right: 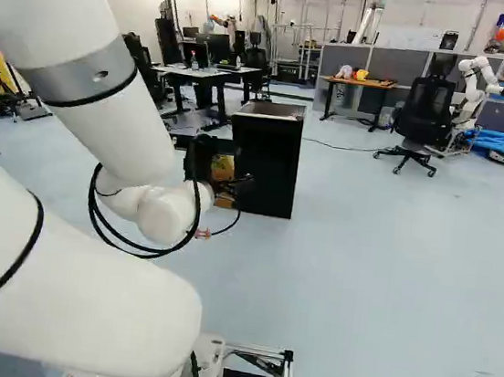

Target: Grab a drink from the fridge

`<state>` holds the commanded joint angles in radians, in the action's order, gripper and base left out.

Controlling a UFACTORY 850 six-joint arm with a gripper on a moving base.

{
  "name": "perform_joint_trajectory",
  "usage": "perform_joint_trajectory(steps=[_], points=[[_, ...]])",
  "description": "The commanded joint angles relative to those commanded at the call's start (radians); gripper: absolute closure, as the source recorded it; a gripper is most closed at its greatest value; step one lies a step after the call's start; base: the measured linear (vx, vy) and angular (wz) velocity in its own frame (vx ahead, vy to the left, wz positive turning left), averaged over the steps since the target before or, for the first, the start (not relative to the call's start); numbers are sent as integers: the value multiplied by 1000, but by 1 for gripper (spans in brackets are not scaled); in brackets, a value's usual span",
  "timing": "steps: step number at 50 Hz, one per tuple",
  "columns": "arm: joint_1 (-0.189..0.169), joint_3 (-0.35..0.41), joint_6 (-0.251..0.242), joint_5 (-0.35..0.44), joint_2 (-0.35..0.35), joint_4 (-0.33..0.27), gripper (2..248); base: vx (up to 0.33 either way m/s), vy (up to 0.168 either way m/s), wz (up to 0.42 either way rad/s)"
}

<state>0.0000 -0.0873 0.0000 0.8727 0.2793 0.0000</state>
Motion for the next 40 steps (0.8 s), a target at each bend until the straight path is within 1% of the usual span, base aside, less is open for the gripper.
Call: perform_joint_trajectory(steps=[40], points=[[0,0,0,0,0,0,3,126,39,-22]])
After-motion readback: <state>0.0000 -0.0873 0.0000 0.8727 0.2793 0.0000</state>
